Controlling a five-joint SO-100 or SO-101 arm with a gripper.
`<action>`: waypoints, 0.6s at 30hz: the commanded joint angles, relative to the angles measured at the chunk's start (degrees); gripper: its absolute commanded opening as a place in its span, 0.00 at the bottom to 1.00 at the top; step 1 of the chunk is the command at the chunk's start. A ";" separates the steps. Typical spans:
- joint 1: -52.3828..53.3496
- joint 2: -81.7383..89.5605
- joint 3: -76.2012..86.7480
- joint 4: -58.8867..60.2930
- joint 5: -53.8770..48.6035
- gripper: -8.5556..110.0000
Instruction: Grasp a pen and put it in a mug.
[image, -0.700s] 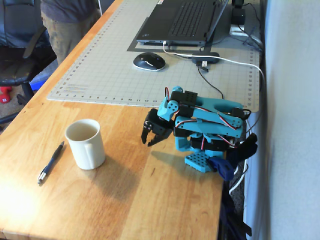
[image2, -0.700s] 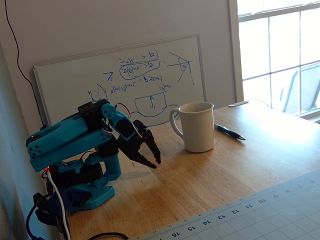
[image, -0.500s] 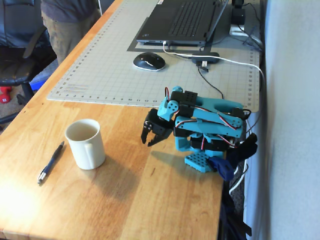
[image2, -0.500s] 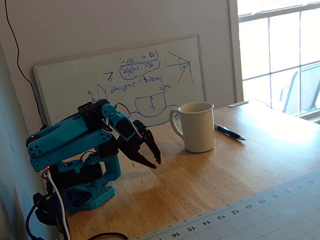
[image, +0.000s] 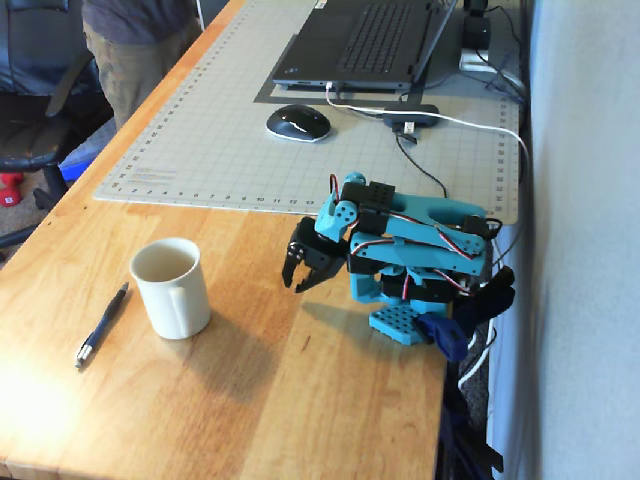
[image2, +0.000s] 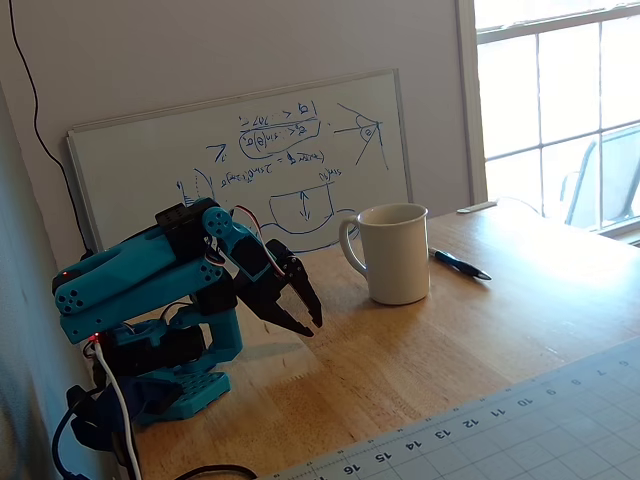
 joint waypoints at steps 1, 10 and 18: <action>-0.35 -3.08 -7.56 0.00 0.26 0.11; -3.52 -26.02 -25.05 0.00 0.26 0.11; -3.60 -43.59 -42.10 -0.09 0.26 0.11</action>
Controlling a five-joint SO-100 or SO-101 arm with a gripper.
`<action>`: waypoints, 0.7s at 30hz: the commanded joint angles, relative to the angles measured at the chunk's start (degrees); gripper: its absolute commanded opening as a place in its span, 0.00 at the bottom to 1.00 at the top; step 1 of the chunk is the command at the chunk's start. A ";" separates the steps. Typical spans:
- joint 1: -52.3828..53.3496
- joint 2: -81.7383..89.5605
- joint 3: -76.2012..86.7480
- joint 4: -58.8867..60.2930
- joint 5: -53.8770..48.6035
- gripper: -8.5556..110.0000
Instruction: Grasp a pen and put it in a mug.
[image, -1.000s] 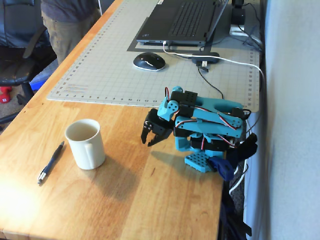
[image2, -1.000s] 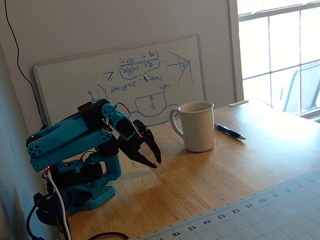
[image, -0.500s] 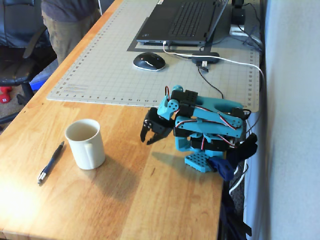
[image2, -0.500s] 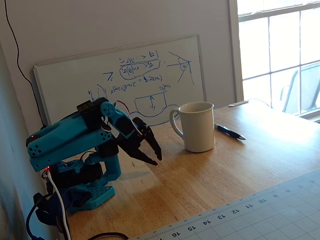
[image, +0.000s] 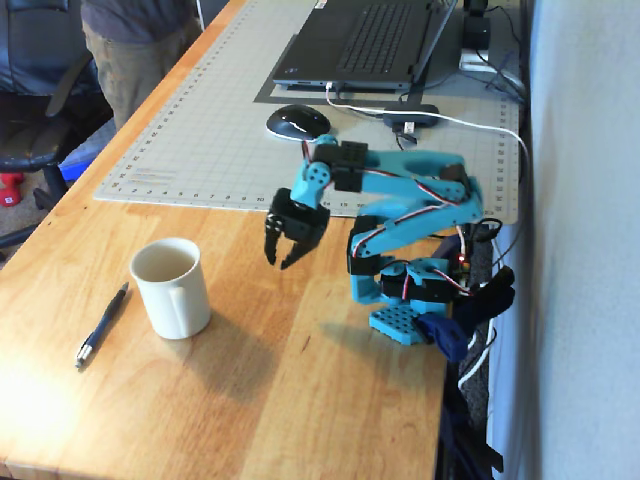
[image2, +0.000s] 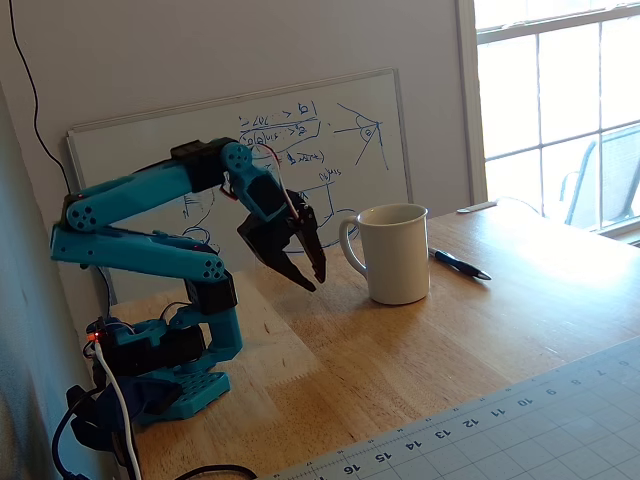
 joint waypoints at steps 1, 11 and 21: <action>-0.26 -8.61 -13.45 -0.09 0.26 0.11; -1.14 -27.69 -36.39 -0.09 0.35 0.11; -1.14 -40.34 -55.28 -1.32 0.26 0.11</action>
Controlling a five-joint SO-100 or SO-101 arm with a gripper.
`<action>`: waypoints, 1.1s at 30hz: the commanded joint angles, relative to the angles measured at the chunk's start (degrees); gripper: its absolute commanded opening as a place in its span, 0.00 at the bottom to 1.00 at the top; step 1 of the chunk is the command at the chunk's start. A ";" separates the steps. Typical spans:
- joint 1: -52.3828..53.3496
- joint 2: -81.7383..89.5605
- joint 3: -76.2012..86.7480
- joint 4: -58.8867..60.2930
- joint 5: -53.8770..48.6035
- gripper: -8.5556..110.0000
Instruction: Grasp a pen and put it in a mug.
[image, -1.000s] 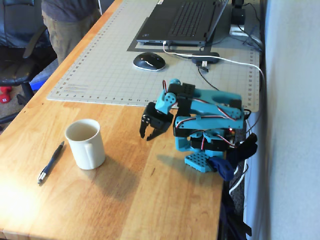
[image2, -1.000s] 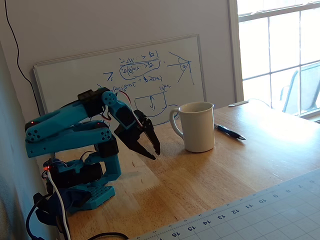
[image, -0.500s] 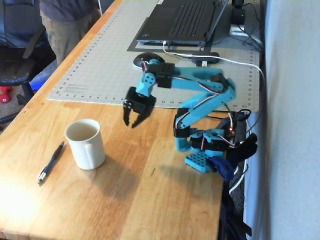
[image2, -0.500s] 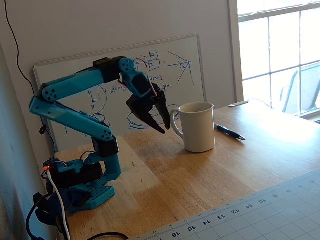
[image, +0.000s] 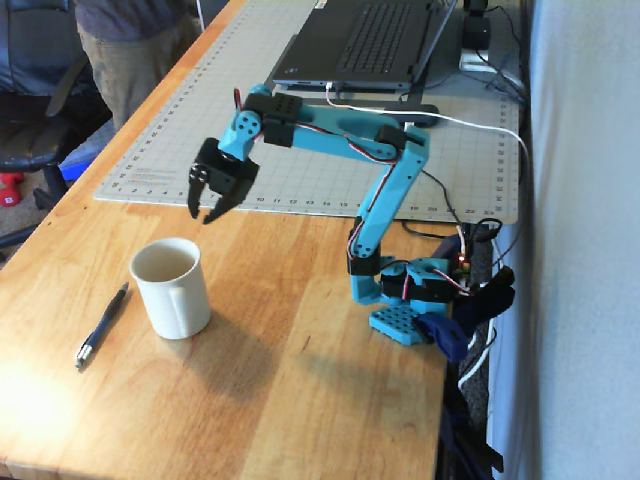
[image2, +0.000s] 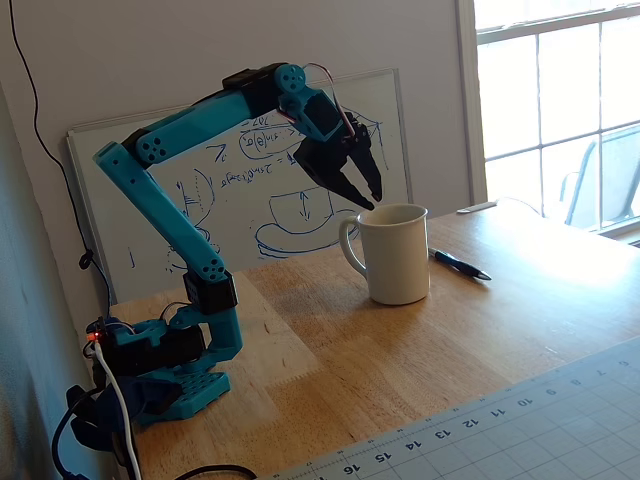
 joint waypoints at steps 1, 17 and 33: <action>-0.44 -4.39 -11.16 -2.64 0.26 0.11; -0.44 -27.33 -21.88 -29.36 0.44 0.11; 0.35 -53.61 -45.97 -30.06 0.35 0.11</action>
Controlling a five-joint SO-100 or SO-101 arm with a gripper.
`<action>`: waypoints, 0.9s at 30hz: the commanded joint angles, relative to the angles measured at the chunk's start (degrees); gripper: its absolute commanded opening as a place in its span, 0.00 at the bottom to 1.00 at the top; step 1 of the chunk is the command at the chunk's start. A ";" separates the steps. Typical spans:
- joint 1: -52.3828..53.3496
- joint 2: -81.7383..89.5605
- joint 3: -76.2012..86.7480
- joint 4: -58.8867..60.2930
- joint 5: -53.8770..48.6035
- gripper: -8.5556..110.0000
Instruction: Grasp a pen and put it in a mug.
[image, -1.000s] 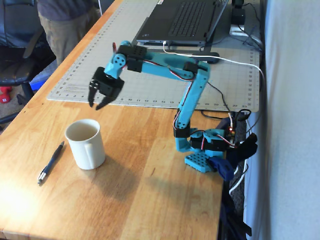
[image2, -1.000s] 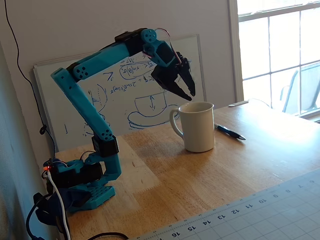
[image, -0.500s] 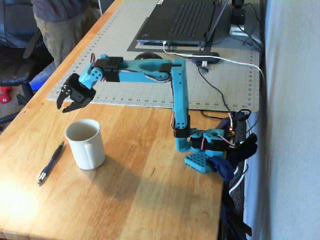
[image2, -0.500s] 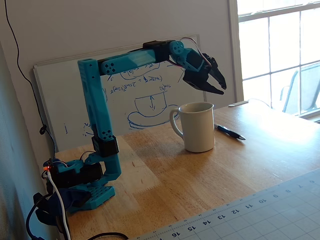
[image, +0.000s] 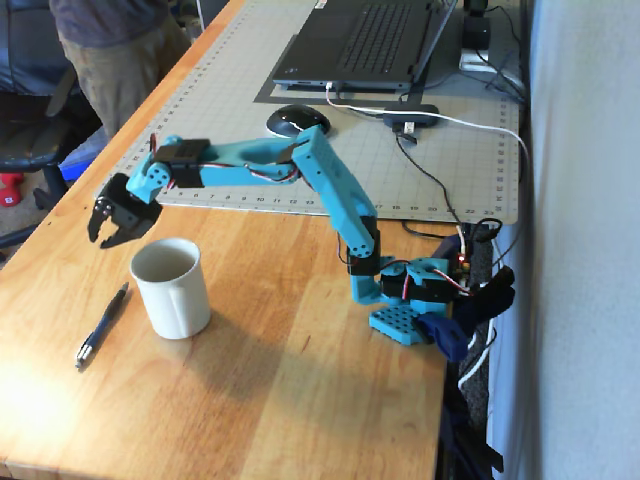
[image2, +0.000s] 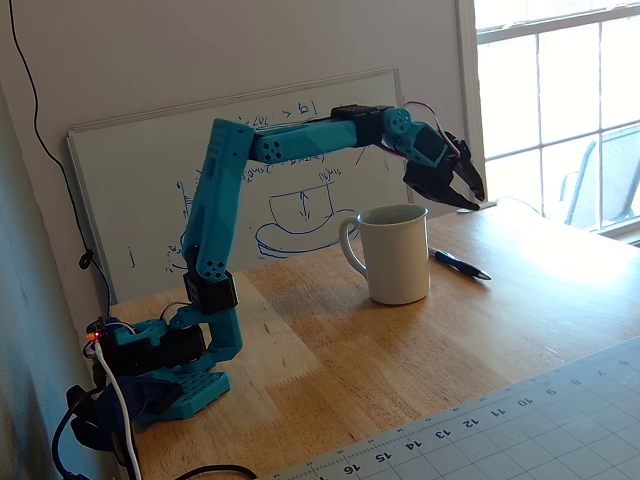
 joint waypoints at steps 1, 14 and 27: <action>0.35 -2.64 -10.90 -1.49 0.35 0.11; 0.35 -18.19 -23.73 -0.97 0.44 0.10; 4.39 -23.03 -22.85 -0.70 0.44 0.10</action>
